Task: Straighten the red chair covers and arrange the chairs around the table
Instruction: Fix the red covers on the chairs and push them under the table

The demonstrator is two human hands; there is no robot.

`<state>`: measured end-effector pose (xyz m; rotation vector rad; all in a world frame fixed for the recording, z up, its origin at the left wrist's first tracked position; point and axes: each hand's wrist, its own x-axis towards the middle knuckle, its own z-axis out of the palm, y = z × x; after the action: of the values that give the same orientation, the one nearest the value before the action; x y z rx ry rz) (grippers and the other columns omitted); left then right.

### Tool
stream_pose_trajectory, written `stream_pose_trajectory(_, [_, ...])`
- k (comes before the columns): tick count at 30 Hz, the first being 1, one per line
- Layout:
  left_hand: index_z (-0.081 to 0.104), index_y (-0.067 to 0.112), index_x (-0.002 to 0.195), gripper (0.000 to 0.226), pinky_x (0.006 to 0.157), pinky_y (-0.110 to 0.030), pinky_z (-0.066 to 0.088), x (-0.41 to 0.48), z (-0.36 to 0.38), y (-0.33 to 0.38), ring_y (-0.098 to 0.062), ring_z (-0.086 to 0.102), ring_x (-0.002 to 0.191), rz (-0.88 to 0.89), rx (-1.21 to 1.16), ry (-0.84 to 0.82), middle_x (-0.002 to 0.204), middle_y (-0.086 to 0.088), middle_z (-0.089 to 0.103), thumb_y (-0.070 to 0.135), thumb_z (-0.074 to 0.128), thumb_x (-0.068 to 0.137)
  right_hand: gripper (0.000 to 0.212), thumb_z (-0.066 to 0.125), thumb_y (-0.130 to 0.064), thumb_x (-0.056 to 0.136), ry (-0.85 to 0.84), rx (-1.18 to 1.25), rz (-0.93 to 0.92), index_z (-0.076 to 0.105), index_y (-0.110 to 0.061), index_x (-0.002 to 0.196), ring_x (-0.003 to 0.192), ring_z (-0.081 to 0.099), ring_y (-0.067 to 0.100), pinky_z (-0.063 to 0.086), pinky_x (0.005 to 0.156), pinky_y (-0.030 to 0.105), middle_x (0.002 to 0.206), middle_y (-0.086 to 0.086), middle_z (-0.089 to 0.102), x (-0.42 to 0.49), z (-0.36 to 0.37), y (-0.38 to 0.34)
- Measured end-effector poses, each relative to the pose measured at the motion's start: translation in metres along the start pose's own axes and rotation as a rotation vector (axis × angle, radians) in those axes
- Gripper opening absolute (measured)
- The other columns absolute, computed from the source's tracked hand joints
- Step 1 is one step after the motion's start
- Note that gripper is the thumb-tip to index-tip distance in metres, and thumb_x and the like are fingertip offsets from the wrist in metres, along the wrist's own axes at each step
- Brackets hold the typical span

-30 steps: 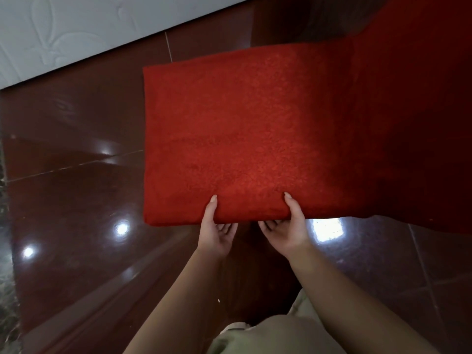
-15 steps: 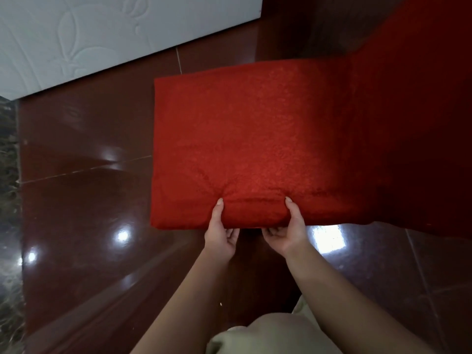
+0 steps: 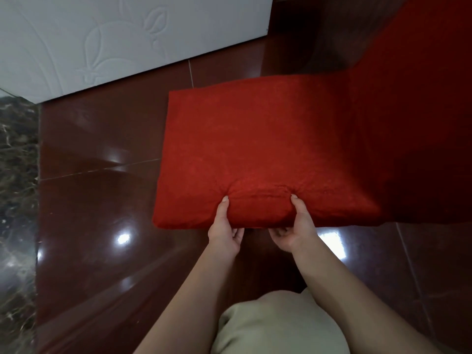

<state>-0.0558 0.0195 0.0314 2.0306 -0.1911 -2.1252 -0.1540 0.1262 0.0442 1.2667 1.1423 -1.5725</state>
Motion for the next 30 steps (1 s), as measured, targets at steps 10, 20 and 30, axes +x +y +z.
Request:
stream_pose_trajectory(10, [0.051,0.013,0.125,0.073,0.06,-0.028,0.05,-0.065,0.03,0.033,-0.017,0.061,0.087,0.001,0.026,0.01,0.102,-0.005,0.061,0.041,0.088,0.068,0.05,0.081,-0.046,0.069,0.055,-0.105,-0.037,0.055,-0.015,0.1,0.078,0.065,0.025,0.051,0.048,0.03,0.091,0.009,0.065,-0.066,0.034,-0.03])
stream_pose_trajectory(20, [0.054,0.01,0.129,0.079,0.057,-0.029,0.052,-0.136,0.047,0.052,-0.018,0.063,0.09,-0.002,0.015,-0.057,0.112,-0.006,0.063,0.04,0.089,0.065,0.075,0.084,-0.047,0.06,0.097,-0.172,-0.17,0.057,-0.018,0.123,0.078,0.066,0.025,0.051,0.046,0.03,0.102,0.008,0.066,-0.125,0.055,-0.059])
stream_pose_trajectory(30, [0.06,0.009,0.124,0.082,0.056,-0.031,0.052,-0.172,0.064,0.077,-0.019,0.069,0.086,0.007,0.082,-0.157,0.087,-0.004,0.07,0.048,0.09,0.058,0.085,0.081,-0.055,0.061,0.088,-0.28,-0.24,0.05,-0.018,0.132,0.091,0.062,0.032,0.048,0.054,0.038,0.117,0.012,0.058,-0.162,0.085,-0.086])
